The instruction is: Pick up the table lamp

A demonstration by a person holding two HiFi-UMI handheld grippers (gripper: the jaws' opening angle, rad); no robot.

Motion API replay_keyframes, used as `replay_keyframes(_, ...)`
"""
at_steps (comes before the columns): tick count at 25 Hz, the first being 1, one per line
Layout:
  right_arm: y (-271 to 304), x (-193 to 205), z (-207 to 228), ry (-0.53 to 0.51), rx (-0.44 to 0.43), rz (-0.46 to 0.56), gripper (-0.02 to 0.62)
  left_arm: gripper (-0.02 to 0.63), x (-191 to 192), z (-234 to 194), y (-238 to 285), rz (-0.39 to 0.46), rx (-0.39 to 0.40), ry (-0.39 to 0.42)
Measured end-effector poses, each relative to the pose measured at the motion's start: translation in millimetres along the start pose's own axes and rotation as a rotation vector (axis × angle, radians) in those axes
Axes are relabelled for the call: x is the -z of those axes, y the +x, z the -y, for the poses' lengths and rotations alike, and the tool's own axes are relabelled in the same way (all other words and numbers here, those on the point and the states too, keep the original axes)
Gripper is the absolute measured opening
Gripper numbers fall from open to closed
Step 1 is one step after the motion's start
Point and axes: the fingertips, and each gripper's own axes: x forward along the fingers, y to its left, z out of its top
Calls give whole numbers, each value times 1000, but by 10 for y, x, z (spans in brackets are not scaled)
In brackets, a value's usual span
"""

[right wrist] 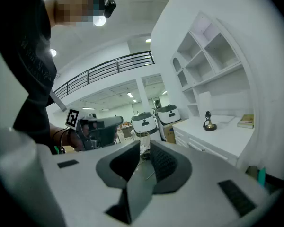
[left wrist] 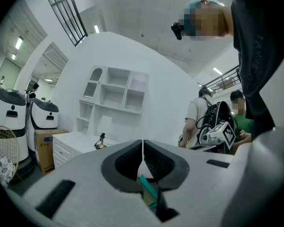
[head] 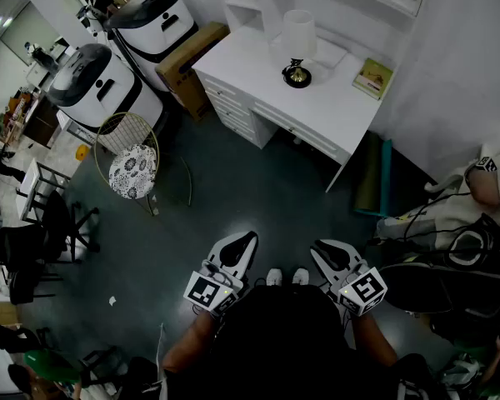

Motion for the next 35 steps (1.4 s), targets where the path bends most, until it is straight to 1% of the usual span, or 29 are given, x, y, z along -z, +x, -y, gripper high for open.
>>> replay_keyframes(2, -67, 70, 47, 9, -4, -11, 77, 25, 20, 55, 43, 4, 5, 11)
replay_keyframes(4, -100, 58, 116, -5, -8, -1, 77, 25, 31, 96, 106, 3, 10, 31)
replay_keyframes(6, -94, 4, 175, -70, -15, 3, 77, 24, 19, 123, 176, 6, 12, 48)
replay_keyframes(8, -86, -6, 176, -152, -27, -16, 77, 25, 11, 170, 216, 8, 12, 54)
replay_keyframes(10, -97, -22, 188, -180, -37, -3, 77, 25, 59, 216, 240, -1, 3, 48)
replay_keyframes(14, -128, -68, 219, -172, -47, 40, 77, 25, 153, 248, 252, -8, -21, 31)
replay_keyframes(17, -124, -63, 262, -141, -44, 38, 77, 25, 178, 223, 284, -12, -29, 21)
replay_keyframes(19, -89, -6, 320, -120, -41, 29, 77, 25, 145, 178, 326, 5, -28, 22)
replay_keyframes(21, -30, 30, 404, -103, -26, 10, 77, 25, 136, 109, 367, 13, -27, 22)
replay_keyframes(23, 51, -31, 478, -100, -14, -1, 77, 25, 156, 12, 420, 6, -26, 18)
replay_keyframes(27, 247, -156, 611, -101, -8, 17, 77, 25, 144, -236, 592, 3, -28, 1)
replay_keyframes(29, 369, -228, 678, -93, -10, 25, 77, 25, 121, -382, 695, 3, -27, -5)
replay_keyframes(32, 609, -269, 831, -72, -12, 8, 77, 25, 28, -617, 880, 25, -13, -6)
replay_keyframes(35, 884, -322, 1003, -58, -14, -11, 77, 25, 10, -935, 1067, 15, -30, -36)
